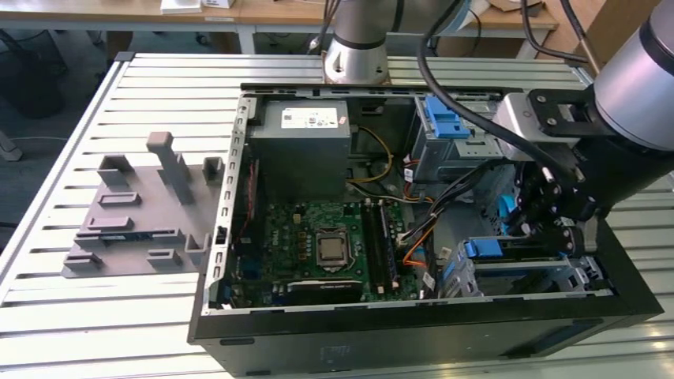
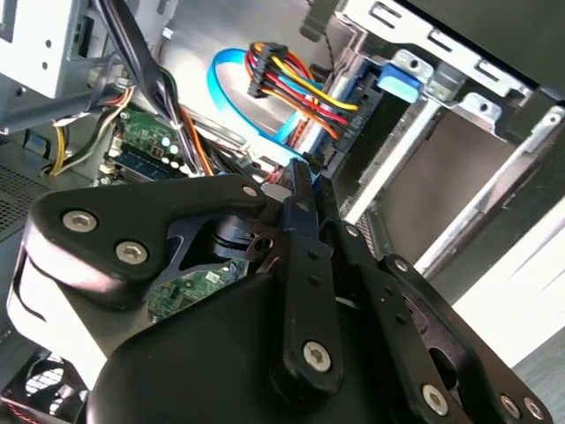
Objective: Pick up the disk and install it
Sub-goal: 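Insert the second disk wire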
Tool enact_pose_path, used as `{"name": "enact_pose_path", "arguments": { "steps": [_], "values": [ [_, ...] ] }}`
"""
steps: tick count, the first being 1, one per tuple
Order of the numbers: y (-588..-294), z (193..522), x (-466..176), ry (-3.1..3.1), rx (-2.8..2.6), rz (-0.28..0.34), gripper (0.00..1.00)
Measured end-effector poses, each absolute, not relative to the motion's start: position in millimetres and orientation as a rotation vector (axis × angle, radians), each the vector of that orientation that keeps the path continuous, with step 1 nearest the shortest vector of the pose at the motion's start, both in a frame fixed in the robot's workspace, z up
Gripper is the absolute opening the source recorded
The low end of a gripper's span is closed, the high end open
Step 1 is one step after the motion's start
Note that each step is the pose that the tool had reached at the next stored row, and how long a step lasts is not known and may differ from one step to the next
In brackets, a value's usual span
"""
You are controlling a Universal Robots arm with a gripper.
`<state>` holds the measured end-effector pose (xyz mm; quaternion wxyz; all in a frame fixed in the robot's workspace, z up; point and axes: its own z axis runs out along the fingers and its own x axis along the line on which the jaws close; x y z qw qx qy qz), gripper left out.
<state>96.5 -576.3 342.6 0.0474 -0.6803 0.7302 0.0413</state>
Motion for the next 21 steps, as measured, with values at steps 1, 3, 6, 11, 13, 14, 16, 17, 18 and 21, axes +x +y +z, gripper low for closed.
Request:
{"name": "enact_pose_path", "arguments": {
  "steps": [1,3,6,11,13,14,16,17,18,21],
  "values": [
    [-578.1,342.3,96.5,2.227,-2.075,0.126,0.16],
    [-580.5,341.9,96.4,2.227,-2.075,0.126,0.16],
    [-582.2,341.3,96.5,2.227,-2.075,0.126,0.16],
    [-582.2,339.7,97.5,2.227,-2.075,0.127,0.16],
    [-582.2,339.0,97.9,2.227,-2.075,0.127,0.16],
    [-582.2,338.8,98.0,2.227,-2.074,0.127,0.16],
    [-582.2,338.2,98.3,2.227,-2.075,0.127,0.16],
    [-582.3,338.0,98.5,2.227,-2.075,0.127,0.16],
    [-582.2,337.7,98.6,2.227,-2.075,0.127,0.16],
    [-582.2,337.1,98.7,2.227,-2.075,0.127,0.16]
  ]
}}
